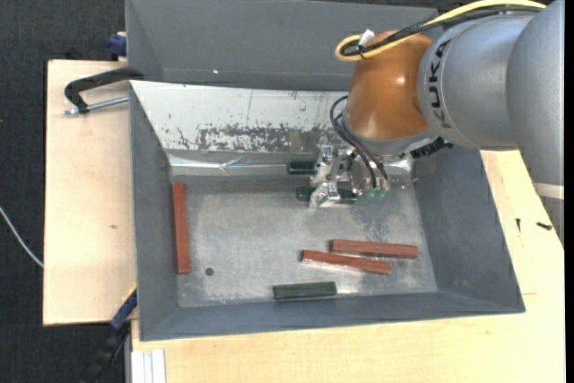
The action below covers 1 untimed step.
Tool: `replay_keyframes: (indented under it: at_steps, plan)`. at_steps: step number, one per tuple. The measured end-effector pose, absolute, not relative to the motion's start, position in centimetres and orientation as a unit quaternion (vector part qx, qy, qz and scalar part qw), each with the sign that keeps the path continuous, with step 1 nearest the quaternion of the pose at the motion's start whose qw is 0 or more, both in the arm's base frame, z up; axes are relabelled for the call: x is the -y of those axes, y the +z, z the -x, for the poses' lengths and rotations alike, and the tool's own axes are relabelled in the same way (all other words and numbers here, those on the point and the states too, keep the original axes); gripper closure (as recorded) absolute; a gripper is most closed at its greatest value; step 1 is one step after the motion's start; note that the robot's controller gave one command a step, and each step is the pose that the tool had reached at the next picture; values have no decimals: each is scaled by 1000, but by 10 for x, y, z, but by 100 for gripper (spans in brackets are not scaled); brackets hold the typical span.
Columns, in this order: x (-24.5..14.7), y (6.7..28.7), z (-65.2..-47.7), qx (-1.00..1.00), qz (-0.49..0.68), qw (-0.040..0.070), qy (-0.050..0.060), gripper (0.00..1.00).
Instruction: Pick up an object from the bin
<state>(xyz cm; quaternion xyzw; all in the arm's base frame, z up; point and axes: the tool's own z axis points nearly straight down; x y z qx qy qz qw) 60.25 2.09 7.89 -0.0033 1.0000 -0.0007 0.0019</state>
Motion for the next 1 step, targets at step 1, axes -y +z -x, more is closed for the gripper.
replay_keyframes:
  at_steps: [1]
  plan:
    - [-33,272,-593,-1000,23,8,1,100]
